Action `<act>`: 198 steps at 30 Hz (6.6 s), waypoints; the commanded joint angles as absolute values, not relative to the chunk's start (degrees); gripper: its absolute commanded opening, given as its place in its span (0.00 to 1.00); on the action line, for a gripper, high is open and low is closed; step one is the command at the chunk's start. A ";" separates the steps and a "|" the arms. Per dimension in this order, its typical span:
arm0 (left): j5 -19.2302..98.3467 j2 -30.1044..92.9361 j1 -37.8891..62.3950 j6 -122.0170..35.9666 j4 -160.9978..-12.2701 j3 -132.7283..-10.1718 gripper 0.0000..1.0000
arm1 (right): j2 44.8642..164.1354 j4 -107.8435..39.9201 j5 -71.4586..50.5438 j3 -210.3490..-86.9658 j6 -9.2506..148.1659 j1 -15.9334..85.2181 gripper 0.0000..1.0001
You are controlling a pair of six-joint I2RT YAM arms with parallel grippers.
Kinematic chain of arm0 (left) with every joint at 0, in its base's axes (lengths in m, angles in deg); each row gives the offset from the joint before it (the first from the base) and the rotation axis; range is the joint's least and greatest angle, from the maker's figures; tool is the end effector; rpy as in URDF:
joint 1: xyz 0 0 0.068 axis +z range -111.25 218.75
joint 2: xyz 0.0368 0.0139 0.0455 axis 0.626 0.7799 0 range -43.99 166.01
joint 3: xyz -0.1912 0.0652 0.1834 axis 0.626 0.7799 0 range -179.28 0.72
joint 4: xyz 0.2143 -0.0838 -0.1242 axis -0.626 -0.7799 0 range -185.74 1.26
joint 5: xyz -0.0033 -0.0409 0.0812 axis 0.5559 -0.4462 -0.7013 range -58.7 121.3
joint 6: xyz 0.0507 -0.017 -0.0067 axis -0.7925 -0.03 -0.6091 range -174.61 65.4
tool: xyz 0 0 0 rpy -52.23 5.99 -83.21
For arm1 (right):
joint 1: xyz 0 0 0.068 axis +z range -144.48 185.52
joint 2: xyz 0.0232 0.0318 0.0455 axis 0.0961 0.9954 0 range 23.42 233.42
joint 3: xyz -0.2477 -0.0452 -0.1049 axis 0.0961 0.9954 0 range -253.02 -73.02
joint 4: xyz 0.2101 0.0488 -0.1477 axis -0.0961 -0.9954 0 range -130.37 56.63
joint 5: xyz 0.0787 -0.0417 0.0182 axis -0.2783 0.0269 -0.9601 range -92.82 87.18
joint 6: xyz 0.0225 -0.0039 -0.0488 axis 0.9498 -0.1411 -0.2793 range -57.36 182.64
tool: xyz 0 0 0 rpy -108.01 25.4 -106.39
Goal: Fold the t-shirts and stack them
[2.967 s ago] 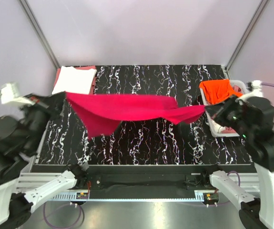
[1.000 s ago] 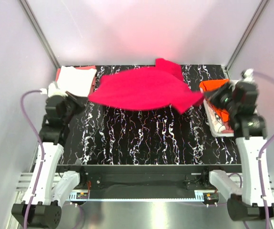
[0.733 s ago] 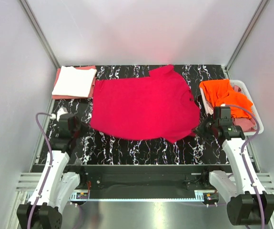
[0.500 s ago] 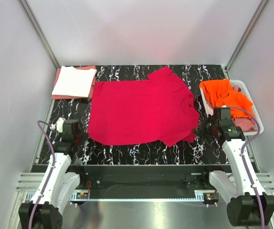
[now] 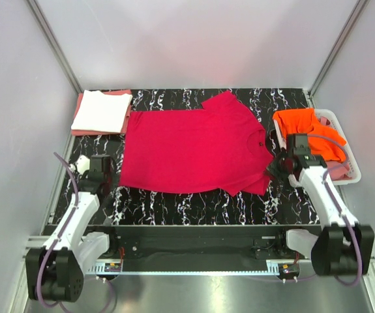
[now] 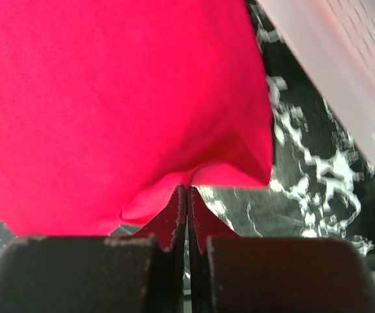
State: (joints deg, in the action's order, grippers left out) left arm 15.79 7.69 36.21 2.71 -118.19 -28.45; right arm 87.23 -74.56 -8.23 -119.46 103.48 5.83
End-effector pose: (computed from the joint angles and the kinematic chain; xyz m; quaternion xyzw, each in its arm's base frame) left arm 0.1727 0.0017 0.1971 -0.4699 0.8116 -0.0506 0.3435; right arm 0.2123 0.0045 0.2411 0.3210 0.9065 0.1376 0.2373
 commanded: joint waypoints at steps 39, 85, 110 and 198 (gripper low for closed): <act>13.45 51.28 36.38 -2.84 -107.37 -58.43 0.00 | 121.24 -72.22 2.02 -151.85 84.45 6.22 0.00; 13.46 56.03 36.12 -3.80 -107.81 -62.03 0.00 | 138.28 -67.12 22.67 -168.91 62.29 23.00 0.01; 28.12 39.25 29.53 -17.43 -108.63 -55.13 0.45 | 131.62 -75.39 -0.18 -162.42 108.42 22.92 0.42; 9.86 46.27 29.61 -7.41 -115.71 -48.41 0.44 | 126.69 -76.78 19.77 -138.86 95.60 20.11 0.15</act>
State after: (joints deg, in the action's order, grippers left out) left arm 13.95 46.07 29.36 -7.16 -112.35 -47.31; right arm 127.47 -74.23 14.59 -139.94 97.43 20.70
